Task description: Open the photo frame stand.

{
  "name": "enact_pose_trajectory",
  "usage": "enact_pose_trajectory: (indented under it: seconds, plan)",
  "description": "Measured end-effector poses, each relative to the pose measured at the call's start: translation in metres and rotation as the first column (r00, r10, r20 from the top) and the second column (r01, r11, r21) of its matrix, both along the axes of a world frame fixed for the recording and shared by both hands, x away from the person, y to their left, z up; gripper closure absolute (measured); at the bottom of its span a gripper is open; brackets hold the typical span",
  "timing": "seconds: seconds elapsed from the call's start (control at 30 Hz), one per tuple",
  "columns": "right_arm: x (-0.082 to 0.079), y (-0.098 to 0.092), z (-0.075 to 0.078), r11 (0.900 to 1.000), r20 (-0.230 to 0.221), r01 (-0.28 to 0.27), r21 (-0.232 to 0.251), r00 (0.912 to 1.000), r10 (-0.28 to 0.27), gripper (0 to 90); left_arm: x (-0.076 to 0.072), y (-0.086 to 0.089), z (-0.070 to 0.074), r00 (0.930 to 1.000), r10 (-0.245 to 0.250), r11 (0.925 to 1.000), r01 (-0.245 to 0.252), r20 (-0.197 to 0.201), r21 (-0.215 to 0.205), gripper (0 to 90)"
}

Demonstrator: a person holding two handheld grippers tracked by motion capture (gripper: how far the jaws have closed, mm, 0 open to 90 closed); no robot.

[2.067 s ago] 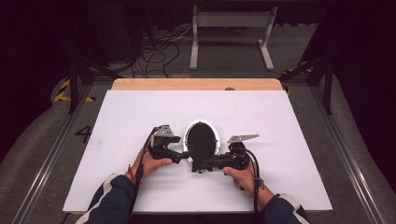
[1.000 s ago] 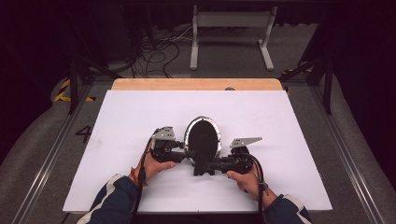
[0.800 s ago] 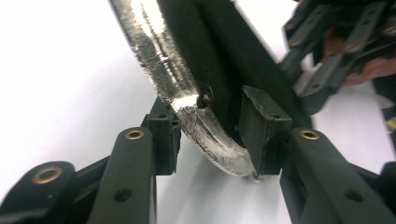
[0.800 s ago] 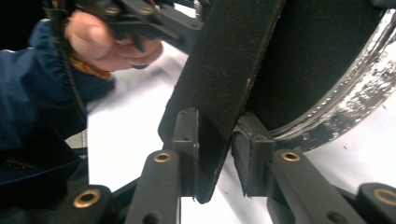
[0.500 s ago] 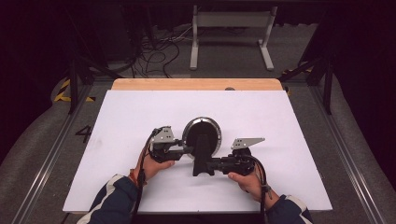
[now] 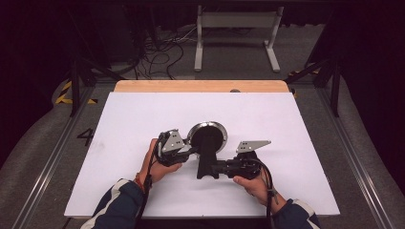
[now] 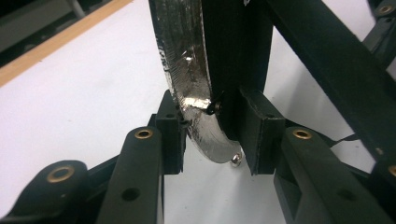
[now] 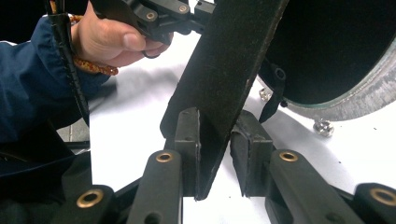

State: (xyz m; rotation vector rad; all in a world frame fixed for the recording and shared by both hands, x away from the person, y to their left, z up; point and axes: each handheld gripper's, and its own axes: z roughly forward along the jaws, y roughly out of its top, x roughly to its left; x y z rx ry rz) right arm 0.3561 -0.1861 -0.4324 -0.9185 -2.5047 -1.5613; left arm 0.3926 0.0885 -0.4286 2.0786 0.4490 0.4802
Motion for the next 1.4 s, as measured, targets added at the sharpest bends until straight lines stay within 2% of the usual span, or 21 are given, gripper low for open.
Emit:
enact_pose_trajectory:
  seconds: [0.27,0.37,0.4,0.57,0.7,0.77,0.87,0.97,1.17,1.4]
  plan:
    - [0.003,-0.002,0.001,1.000,0.006,0.025,-0.006,0.9997,-0.025,73.3,0.003,-0.005,-0.002,0.9977,0.037,0.9991,-0.038,0.057,0.019,63.6]
    - [0.003,-0.001,0.001,0.999,0.015,0.035,-0.022,0.9993,-0.035,73.2,0.003,-0.008,-0.002,0.9940,0.054,0.9973,-0.058,0.095,0.045,63.6]
    - [0.003,-0.001,0.001,0.999,0.015,0.035,-0.022,0.9993,-0.035,73.2,0.003,-0.008,-0.002,0.9940,0.054,0.9973,-0.058,0.095,0.045,63.6]
    - [0.006,-0.001,-0.001,0.998,0.026,0.048,-0.047,0.9986,-0.047,74.0,0.000,-0.012,-0.004,0.9850,0.073,0.9934,-0.086,0.156,0.076,63.1]
    - [0.011,-0.006,-0.005,0.998,-0.004,0.054,-0.028,0.9986,-0.054,75.7,-0.003,-0.015,-0.007,0.9784,0.080,0.9917,-0.097,0.191,0.084,63.6]
    - [0.010,-0.006,-0.005,0.998,0.000,0.055,-0.034,0.9985,-0.055,75.7,-0.003,-0.015,-0.008,0.9790,0.073,0.9926,-0.090,0.190,0.081,63.8]
    - [0.007,-0.004,-0.005,0.996,0.020,0.052,-0.071,0.9985,-0.051,76.1,-0.003,-0.013,-0.009,0.9846,0.061,0.9957,-0.071,0.164,0.058,65.2]
    - [0.007,-0.004,-0.008,0.995,0.020,0.049,-0.091,0.9987,-0.047,78.1,-0.005,-0.012,-0.010,0.9871,0.046,0.9966,-0.056,0.154,0.061,66.8]
    - [0.005,-0.007,-0.011,0.994,0.021,0.054,-0.094,0.9984,-0.052,80.8,-0.005,-0.009,-0.012,0.9936,0.032,0.9980,-0.038,0.108,0.050,69.8]
    - [0.004,-0.006,-0.013,0.993,0.021,0.050,-0.108,0.9986,-0.048,81.0,-0.005,-0.008,-0.013,0.9952,0.019,0.9984,-0.024,0.096,0.051,70.9]
